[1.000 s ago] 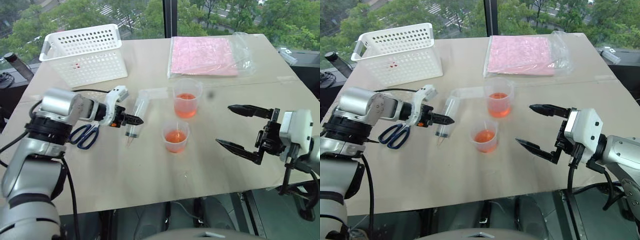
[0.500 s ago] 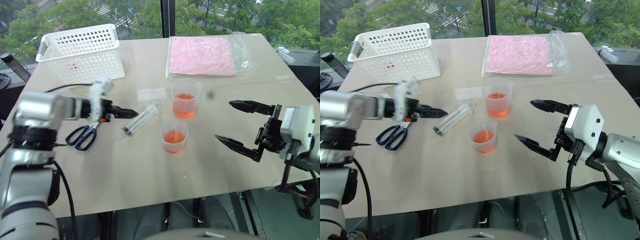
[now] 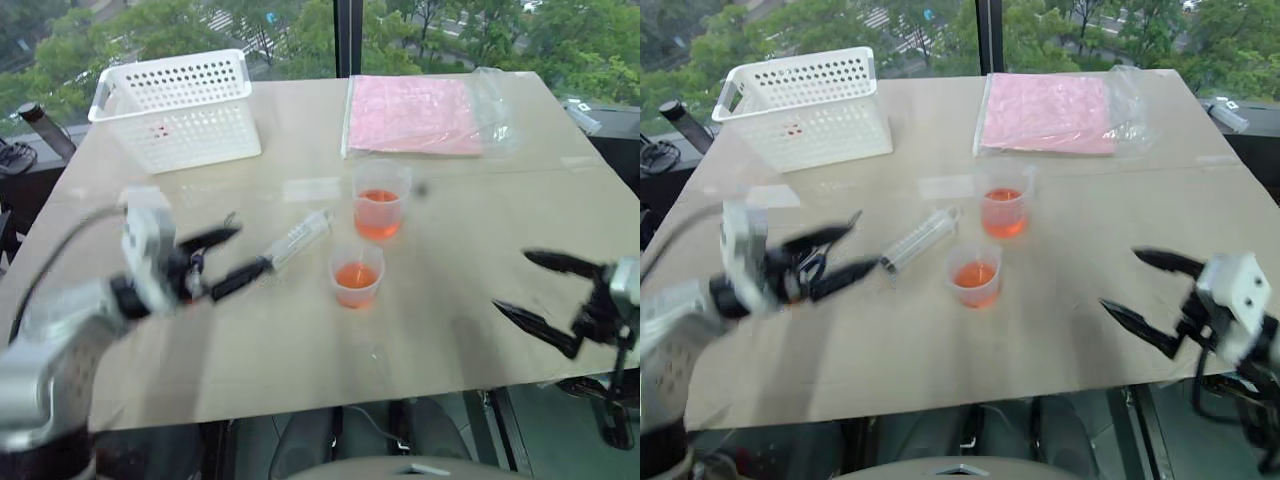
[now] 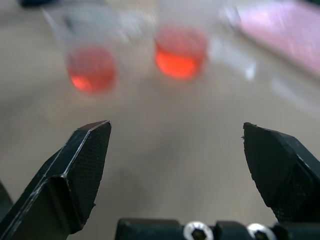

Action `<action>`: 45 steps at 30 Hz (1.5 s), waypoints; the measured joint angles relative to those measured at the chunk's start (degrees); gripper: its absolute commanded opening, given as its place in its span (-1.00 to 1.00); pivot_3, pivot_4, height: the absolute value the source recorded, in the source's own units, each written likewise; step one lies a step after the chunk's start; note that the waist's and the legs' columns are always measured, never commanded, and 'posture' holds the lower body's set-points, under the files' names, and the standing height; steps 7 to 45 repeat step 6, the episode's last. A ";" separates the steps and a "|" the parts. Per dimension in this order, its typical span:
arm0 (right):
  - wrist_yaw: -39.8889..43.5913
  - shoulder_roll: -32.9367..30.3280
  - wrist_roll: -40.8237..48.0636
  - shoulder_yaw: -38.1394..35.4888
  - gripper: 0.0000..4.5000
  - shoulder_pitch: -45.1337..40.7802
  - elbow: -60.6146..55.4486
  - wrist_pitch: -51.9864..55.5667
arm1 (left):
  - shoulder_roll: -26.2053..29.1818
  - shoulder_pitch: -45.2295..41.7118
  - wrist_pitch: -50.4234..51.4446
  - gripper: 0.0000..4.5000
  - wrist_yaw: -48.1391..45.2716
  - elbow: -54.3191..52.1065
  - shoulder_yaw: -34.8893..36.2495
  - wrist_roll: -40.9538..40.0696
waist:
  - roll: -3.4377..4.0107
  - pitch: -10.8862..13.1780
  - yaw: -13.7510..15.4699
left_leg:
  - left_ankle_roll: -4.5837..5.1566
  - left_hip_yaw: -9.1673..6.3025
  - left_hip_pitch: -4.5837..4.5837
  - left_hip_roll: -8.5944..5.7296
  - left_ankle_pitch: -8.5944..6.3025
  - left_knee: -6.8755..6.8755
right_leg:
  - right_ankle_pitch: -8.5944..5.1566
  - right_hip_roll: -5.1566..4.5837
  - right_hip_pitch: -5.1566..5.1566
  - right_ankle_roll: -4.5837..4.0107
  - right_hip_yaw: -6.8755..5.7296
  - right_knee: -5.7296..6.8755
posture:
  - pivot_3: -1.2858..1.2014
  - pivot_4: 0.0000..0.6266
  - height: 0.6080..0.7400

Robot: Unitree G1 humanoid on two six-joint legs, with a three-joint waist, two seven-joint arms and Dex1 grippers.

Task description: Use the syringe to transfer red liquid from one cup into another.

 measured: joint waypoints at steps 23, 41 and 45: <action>0.94 2.36 -2.69 -2.33 1.00 2.40 2.72 -5.48 | -2.68 8.67 -9.17 0.98 -0.46 1.43 0.33 3.38 | 0.15 -0.01 0.47 | 0.33 -0.02 1.25 0.11 -0.22 -0.27 | -0.19 -0.07 1.26 -0.28 -0.03 -0.42 | 0.03 -0.52 1.00; 0.94 2.36 -2.69 -2.33 1.00 2.40 2.72 -5.48 | -2.68 8.67 -9.17 0.98 -0.46 1.43 0.33 3.38 | 0.15 -0.01 0.47 | 0.33 -0.02 1.25 0.11 -0.22 -0.27 | -0.19 -0.07 1.26 -0.28 -0.03 -0.42 | 0.03 -0.52 1.00; 0.94 2.36 -2.69 -2.33 1.00 2.40 2.72 -5.48 | -2.68 8.67 -9.17 0.98 -0.46 1.43 0.33 3.38 | 0.15 -0.01 0.47 | 0.33 -0.02 1.25 0.11 -0.22 -0.27 | -0.19 -0.07 1.26 -0.28 -0.03 -0.42 | 0.03 -0.52 1.00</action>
